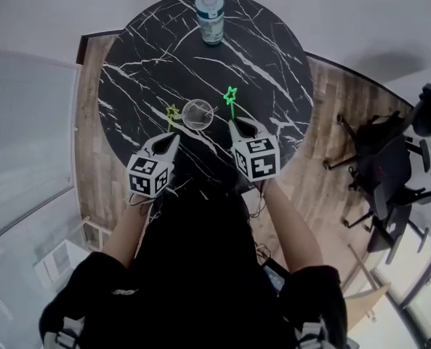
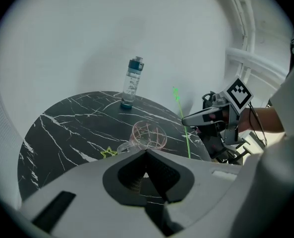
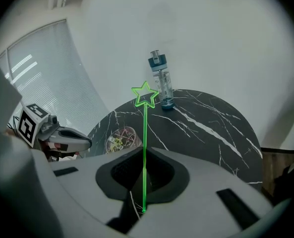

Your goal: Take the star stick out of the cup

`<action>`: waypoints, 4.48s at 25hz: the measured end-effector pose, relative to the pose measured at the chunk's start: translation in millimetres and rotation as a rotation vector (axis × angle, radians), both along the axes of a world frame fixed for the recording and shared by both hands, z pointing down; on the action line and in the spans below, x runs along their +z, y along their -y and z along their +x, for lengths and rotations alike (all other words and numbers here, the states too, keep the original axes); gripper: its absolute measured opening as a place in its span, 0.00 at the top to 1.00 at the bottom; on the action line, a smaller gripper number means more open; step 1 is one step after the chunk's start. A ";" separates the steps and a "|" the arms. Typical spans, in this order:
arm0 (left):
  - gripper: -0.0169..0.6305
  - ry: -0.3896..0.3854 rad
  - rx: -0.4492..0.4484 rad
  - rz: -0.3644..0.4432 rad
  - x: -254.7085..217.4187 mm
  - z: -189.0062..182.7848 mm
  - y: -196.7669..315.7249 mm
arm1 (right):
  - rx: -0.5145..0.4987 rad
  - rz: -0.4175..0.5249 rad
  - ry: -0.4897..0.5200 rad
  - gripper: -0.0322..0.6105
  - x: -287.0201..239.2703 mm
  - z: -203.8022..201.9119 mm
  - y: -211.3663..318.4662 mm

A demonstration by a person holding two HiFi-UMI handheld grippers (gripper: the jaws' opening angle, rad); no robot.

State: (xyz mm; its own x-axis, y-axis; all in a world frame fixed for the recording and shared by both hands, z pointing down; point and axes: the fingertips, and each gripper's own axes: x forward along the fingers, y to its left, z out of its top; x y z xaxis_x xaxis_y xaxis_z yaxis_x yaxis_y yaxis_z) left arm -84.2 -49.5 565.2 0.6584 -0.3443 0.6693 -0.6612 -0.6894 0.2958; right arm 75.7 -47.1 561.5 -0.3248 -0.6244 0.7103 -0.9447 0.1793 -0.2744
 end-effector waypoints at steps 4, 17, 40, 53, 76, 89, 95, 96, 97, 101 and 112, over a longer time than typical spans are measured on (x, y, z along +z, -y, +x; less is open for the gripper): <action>0.97 0.007 0.010 -0.014 6.6 3.5 -5.9 | 0.060 -0.071 0.063 0.94 21.2 -2.5 -13.0; 0.97 0.025 0.023 -0.067 28.8 9.6 -21.9 | 0.125 -0.182 0.080 0.94 63.6 -6.2 -36.6; 0.97 0.045 0.033 -0.101 44.1 10.9 -25.8 | 0.149 -0.265 0.075 0.93 97.2 -2.6 -54.0; 0.97 0.052 0.031 -0.104 44.5 12.4 -25.9 | 0.148 -0.267 0.066 0.93 98.7 -1.6 -53.3; 0.97 0.050 -0.084 -0.071 30.1 15.6 -34.3 | -0.004 -0.094 0.114 0.95 65.5 -27.9 -53.1; 0.97 0.037 -0.127 -0.052 15.4 -2.7 -56.8 | -0.071 0.089 0.048 0.96 28.2 -65.2 -52.8; 0.97 -0.026 -0.059 0.046 -23.2 -11.6 -61.6 | -0.032 0.229 -0.024 0.96 -12.0 -83.9 -61.3; 0.97 -0.038 -0.049 0.072 -32.3 -14.3 -63.8 | -0.020 0.256 -0.037 0.96 -21.8 -87.3 -65.3; 0.97 -0.046 -0.042 0.099 -40.9 -18.3 -66.7 | -0.007 0.279 -0.046 0.96 -31.4 -91.4 -69.9; 0.97 -0.024 -0.010 0.252 -70.0 -42.5 -77.9 | 0.051 0.359 -0.054 0.96 -69.1 -112.7 -85.8; 0.97 -0.274 -0.038 0.556 -212.3 -100.0 -98.6 | 0.258 0.795 -0.189 0.96 -222.8 -138.4 -134.7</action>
